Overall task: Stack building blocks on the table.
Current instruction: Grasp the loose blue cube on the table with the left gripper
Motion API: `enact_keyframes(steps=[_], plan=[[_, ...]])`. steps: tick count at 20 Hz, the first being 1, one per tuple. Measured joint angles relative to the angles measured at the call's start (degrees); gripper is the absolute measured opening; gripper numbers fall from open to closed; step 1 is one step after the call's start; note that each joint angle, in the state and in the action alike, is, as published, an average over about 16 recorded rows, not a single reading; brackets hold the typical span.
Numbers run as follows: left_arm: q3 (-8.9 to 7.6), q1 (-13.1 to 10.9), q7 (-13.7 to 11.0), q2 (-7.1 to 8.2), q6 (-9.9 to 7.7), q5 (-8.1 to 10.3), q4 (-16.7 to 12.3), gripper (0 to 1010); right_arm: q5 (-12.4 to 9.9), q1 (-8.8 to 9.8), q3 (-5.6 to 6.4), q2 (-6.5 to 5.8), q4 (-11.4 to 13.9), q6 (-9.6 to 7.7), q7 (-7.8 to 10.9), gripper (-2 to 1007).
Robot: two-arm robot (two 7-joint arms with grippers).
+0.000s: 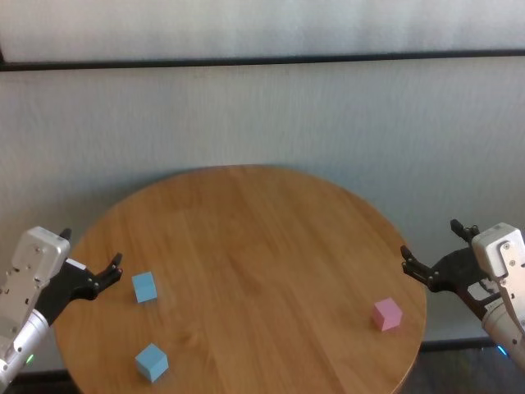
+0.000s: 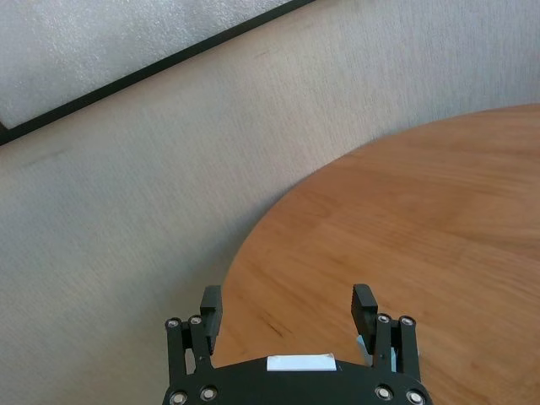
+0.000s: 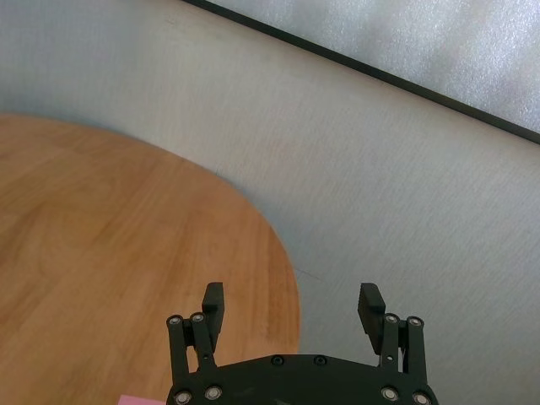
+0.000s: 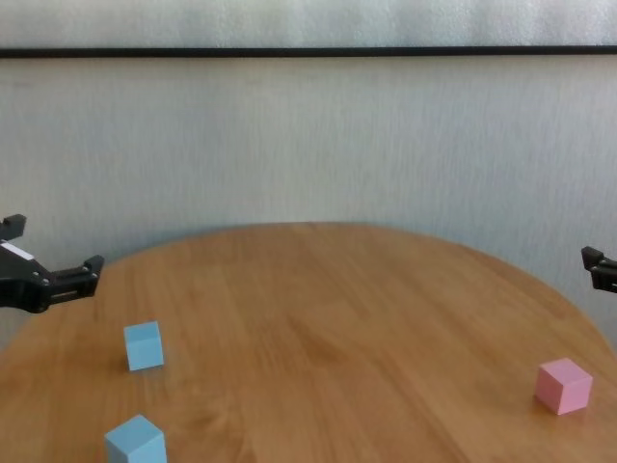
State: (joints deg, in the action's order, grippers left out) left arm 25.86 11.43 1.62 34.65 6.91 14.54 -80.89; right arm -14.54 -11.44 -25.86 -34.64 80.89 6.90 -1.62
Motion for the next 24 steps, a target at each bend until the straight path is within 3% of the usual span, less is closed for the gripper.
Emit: enact_keyframes(steps=[17, 20, 24], plan=[[-0.03, 0.0, -0.1, 0.01, -0.05, 0.07, 0.0, 1003, 0.0, 0.00, 0.00, 0.00, 0.0, 0.00, 0.00, 1001], [-0.40, -0.4, -1.2, 0.26, -0.75, 1.05, -0.7, 1003, 0.0, 0.00, 0.00, 0.00, 0.0, 0.00, 0.00, 1001], [-1.38, -1.7, -4.0, 1.22, -2.57, 3.84, -2.7, 1003, 0.0, 0.00, 0.00, 0.00, 0.0, 0.00, 0.00, 1001]])
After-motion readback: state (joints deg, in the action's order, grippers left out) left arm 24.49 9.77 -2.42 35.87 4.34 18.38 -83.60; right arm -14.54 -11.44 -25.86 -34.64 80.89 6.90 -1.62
